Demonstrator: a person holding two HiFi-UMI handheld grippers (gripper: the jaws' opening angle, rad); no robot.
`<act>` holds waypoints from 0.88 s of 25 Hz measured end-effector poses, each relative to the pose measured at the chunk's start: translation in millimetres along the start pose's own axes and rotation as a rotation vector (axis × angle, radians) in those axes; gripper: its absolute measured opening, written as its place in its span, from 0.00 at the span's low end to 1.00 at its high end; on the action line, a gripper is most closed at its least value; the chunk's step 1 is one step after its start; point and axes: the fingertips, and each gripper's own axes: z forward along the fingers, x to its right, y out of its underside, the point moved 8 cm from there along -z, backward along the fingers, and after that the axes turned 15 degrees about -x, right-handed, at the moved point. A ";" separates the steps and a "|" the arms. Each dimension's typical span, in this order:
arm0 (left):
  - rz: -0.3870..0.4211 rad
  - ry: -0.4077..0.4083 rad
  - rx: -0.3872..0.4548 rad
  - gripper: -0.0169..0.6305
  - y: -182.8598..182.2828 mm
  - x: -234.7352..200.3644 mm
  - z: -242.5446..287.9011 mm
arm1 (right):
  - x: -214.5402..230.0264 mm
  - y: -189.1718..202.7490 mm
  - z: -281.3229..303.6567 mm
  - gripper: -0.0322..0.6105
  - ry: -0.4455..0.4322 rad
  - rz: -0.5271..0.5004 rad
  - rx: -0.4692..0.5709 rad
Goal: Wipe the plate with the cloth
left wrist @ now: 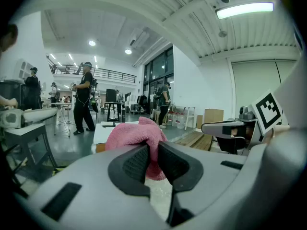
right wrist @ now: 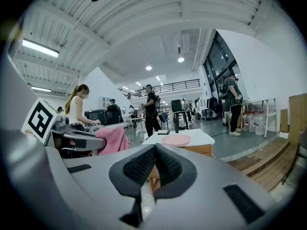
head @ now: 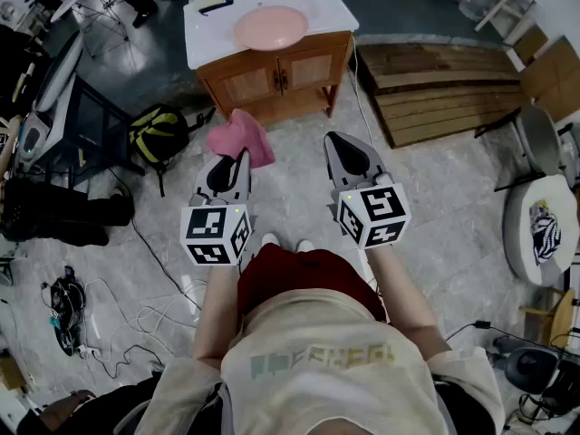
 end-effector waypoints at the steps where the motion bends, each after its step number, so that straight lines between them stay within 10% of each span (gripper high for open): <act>1: 0.002 0.005 -0.006 0.12 -0.5 1.6 -0.4 | 0.6 0.6 -0.4 0.11 -0.002 0.004 -0.003; 22: 0.008 -0.011 -0.015 0.12 -32.3 -24.7 49.7 | 31.1 -21.7 50.3 0.11 -0.084 0.018 -0.008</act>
